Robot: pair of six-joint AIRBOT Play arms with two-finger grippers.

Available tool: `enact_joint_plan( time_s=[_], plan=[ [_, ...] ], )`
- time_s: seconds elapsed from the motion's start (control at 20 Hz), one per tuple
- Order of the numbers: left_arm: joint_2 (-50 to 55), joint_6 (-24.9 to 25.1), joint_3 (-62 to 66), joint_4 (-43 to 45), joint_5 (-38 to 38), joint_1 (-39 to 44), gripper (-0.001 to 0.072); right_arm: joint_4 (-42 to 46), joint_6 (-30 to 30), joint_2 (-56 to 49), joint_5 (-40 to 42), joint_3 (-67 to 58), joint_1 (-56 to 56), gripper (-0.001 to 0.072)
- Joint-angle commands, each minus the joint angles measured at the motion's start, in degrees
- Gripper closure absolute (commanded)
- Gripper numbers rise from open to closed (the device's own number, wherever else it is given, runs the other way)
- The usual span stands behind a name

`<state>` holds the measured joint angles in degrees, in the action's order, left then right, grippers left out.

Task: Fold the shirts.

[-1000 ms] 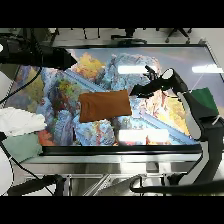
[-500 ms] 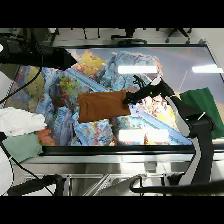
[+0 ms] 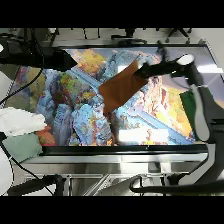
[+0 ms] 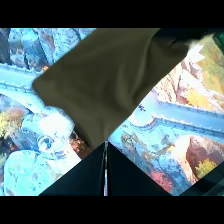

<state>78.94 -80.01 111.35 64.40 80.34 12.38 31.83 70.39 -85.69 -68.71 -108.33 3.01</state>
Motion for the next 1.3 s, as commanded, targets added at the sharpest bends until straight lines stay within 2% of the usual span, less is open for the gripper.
enact_joint_plan(
  time_s=[0.0,0.3,0.4,0.55,0.85,1.1,1.15,1.2,1.25],
  plan=[
    [0.00,0.07,0.02,0.04,0.83,-0.04,0.0694,-0.59,4.17,6.80,-0.26,-1.95,11.45,0.0696],
    [0.00,0.07,0.02,0.04,0.76,-0.04,0.0694,0.59,13.29,13.55,0.94,-1.95,31.08,0.0696],
    [0.00,0.07,0.02,0.04,0.76,-0.04,0.0694,5.44,20.98,14.99,-1.55,-1.95,34.62,0.0696],
    [0.02,0.04,-0.02,0.02,0.79,-0.02,0.0694,18.05,29.53,18.18,-5.51,-1.95,36.46,0.0696],
    [0.31,0.07,-0.02,0.04,3.72,0.26,0.0694,39.39,32.09,21.81,-22.01,-1.86,36.44,0.0696],
    [2.45,0.04,0.00,-0.07,7.54,0.55,0.0694,50.01,32.04,21.73,-30.88,2.25,36.44,0.0687],
    [3.04,0.07,0.00,-0.07,8.26,0.55,0.0694,51.56,32.06,21.73,-32.50,3.37,36.44,0.0596],
    [3.76,0.04,0.00,-0.09,8.98,0.55,0.0694,52.24,32.09,21.73,-33.33,4.11,36.44,0.0364],
    [4.35,0.04,0.00,-0.13,9.62,0.55,0.0694,52.43,32.09,21.70,-33.35,4.37,36.44,0.0276]
  ],
)
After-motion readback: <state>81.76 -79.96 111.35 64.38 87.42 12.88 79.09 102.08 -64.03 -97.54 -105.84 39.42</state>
